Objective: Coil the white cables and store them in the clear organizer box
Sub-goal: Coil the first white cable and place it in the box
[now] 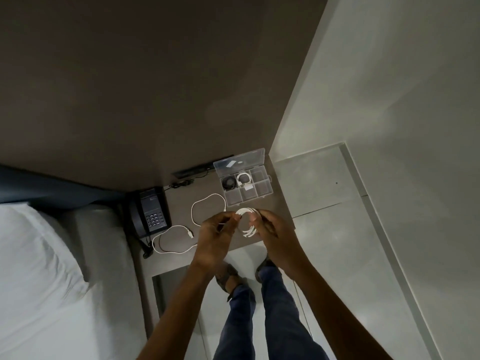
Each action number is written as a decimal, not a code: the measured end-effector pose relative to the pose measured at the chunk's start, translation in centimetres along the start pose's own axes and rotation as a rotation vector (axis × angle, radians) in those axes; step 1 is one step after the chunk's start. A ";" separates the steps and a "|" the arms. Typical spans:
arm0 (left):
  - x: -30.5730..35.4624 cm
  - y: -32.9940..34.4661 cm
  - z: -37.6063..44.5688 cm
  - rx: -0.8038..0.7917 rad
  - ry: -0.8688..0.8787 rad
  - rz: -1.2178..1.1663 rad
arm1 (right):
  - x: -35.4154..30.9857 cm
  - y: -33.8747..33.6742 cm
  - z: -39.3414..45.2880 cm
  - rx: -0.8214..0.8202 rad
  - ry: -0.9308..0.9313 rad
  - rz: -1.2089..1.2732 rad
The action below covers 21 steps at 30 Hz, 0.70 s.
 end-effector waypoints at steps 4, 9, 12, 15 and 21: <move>-1.0 3.2 5.1 0.033 -0.014 0.044 | 1.6 -2.6 5.6 -0.089 -0.054 -0.060; -3.8 7.9 12.8 0.094 -0.015 0.070 | 6.6 -5.6 14.5 -0.090 -0.062 -0.192; -7.2 10.8 17.8 0.106 -0.054 0.060 | 10.2 -6.5 20.0 -0.059 -0.079 -0.234; -10.6 13.1 23.5 0.117 -0.062 0.074 | 14.1 -6.6 25.4 -0.011 -0.108 -0.293; -13.6 15.4 33.3 0.138 0.017 0.269 | 19.3 -5.5 33.7 0.078 -0.108 -0.318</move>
Point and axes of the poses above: each hand's wrist, its own z-axis towards the middle knuckle, its own y-axis out of the palm, x = y × z, the point moved 9 cm from there along z, towards the middle knuckle, and after that the axes turned 7 degrees about z, right-handed, at the moved point
